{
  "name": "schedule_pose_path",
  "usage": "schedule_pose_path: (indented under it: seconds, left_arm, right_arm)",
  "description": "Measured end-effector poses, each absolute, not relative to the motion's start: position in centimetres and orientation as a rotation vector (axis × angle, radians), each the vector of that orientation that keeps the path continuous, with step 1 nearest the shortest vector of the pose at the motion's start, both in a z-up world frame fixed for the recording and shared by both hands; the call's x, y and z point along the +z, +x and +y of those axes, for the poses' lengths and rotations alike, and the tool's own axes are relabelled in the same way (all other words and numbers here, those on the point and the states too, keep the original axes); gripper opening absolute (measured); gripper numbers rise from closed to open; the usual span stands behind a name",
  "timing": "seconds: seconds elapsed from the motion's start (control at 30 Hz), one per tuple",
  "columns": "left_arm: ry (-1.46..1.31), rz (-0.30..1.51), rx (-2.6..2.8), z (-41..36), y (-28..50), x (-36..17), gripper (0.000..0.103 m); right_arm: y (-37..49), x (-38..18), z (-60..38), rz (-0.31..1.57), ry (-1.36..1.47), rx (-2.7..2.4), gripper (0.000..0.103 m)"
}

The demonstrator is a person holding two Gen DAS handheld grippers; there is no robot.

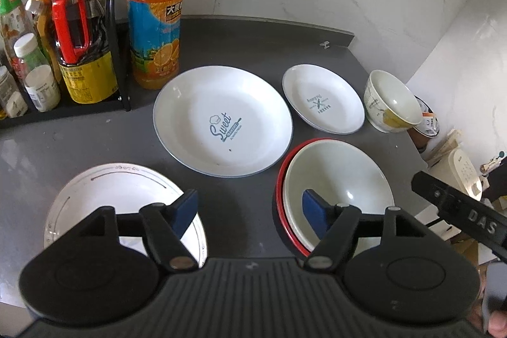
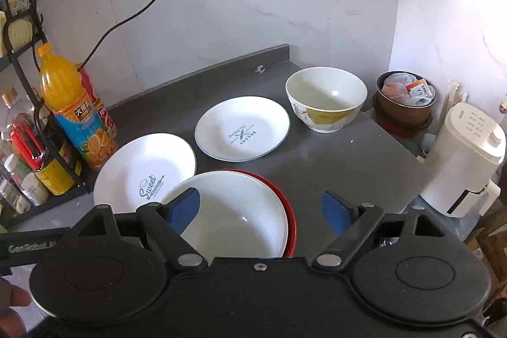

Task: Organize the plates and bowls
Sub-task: 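Open both grippers and release the white bowl inside the red bowl, then move both grippers to the white bowl with yellow pattern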

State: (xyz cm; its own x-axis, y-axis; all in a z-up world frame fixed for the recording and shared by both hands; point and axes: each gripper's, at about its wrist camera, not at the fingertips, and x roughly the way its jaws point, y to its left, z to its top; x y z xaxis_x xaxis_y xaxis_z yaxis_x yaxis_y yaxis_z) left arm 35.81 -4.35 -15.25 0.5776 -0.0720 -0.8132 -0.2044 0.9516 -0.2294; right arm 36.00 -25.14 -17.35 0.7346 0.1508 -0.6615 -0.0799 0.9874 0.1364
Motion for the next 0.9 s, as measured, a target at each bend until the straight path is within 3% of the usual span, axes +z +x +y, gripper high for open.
schedule_pose_path:
  seconds: [0.13,0.9]
  left_arm:
    - [-0.331,0.963,0.06,-4.5,35.9,-15.3,0.072]
    - [-0.313,0.936,0.064,-14.6,46.8,-13.9,0.072]
  right_arm:
    - [35.9,-17.2,-25.8,0.722,0.099,0.096,0.09]
    - [45.4,-18.4,-37.2,0.695,0.199,0.134,0.09]
